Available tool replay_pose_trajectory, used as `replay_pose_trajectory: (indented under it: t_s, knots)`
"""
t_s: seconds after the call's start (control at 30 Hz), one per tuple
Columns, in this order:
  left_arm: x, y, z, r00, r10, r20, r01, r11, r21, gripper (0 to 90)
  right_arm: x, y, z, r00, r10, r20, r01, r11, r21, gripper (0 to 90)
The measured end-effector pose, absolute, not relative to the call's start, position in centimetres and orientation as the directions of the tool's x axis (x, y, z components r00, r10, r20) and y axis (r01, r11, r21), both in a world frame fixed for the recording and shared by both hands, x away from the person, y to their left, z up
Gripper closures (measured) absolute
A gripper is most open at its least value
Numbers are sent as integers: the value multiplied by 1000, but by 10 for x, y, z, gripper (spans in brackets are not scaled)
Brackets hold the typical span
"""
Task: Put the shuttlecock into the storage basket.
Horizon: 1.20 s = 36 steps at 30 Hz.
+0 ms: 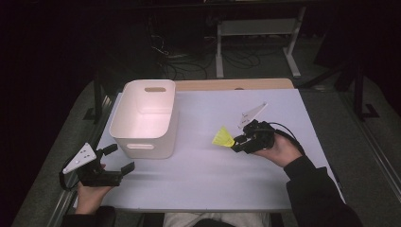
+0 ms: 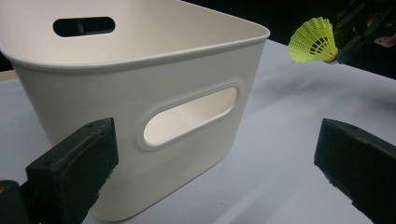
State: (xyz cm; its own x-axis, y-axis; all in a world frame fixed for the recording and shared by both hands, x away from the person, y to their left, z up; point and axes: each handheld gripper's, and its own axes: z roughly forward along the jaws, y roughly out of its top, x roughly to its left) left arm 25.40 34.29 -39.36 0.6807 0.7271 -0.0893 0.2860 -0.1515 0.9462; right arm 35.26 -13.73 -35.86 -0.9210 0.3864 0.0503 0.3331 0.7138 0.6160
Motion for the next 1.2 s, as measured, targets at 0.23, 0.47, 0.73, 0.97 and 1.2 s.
replay_pose_trajectory:
  t_s: [0.23, 0.47, 0.73, 0.97, 1.2]
  knots:
    - [254, 343, -394, 681, 727, -88, 286, -153, 946, 0, 355, -137, -353, -921, 387, 45, 329, 712, 620, 629]
    - [254, 343, -394, 681, 727, -89, 287, -153, 946, 0, 357, -134, -346, -924, 382, 37, 320, 712, 625, 629]
    - [254, 343, -394, 681, 727, -87, 287, -155, 945, 0, 360, -126, -337, -930, 367, 25, 301, 721, 624, 629]
    - [254, 343, -394, 681, 727, -88, 287, -154, 946, 0, 362, -119, -330, -935, 354, 20, 287, 723, 629, 629]
    - [254, 343, -394, 682, 726, -89, 286, -153, 946, 0, 365, -113, -322, -939, 344, 14, 274, 721, 637, 629]
